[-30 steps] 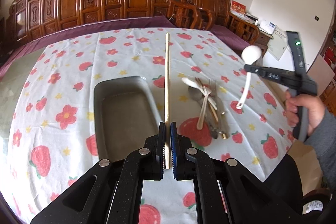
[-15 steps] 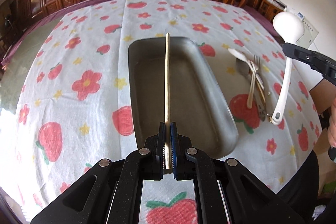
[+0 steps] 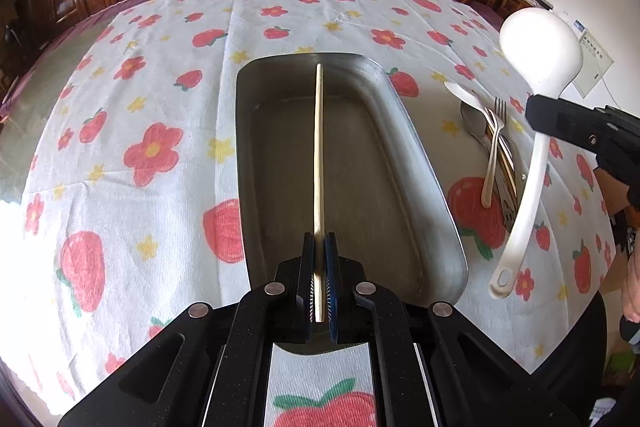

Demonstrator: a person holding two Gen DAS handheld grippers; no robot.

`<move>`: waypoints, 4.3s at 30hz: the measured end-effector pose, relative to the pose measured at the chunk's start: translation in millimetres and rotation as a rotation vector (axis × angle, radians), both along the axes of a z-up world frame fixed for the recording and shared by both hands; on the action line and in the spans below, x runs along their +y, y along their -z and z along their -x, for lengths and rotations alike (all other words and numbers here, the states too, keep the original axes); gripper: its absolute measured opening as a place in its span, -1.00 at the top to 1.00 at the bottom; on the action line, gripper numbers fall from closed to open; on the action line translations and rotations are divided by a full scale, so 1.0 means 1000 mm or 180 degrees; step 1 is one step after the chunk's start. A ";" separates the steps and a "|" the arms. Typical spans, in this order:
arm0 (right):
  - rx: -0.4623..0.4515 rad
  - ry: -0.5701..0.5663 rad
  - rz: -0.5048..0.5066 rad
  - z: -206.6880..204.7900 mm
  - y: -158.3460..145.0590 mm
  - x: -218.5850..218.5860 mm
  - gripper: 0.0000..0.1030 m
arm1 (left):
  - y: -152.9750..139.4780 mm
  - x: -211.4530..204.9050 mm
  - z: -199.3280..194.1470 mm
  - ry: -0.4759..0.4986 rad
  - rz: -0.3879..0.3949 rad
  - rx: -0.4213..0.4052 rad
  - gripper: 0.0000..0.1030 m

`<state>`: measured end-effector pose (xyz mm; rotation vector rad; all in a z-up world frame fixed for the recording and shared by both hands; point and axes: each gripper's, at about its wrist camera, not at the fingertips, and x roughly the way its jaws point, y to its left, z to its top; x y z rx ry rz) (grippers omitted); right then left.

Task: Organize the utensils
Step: 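Drop the chopstick into the steel tray with the left gripper while the right gripper carries the spoon over, then lower the white spoon into the steel tray and open the right gripper, then move the left gripper to the pile and grasp a beige plastic fork, then grasp a steel fork with the right gripper while the left gripper holds the beige fork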

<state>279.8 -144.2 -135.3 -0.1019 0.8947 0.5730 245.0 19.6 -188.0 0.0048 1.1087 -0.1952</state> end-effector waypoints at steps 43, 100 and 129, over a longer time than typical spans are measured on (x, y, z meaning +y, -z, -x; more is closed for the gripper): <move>0.0191 -0.0304 0.0165 -0.019 0.034 0.048 0.91 | -0.074 0.055 0.047 -0.0261 0.0150 -0.0575 0.52; 0.0444 0.0860 -0.0074 0.011 0.087 -0.176 0.58 | 0.046 -0.181 -0.065 0.0830 0.0280 0.0215 0.71; 0.0409 0.0988 -0.0004 -0.027 0.089 -0.137 0.58 | -0.047 -0.134 0.013 0.0811 0.0273 -0.0275 0.84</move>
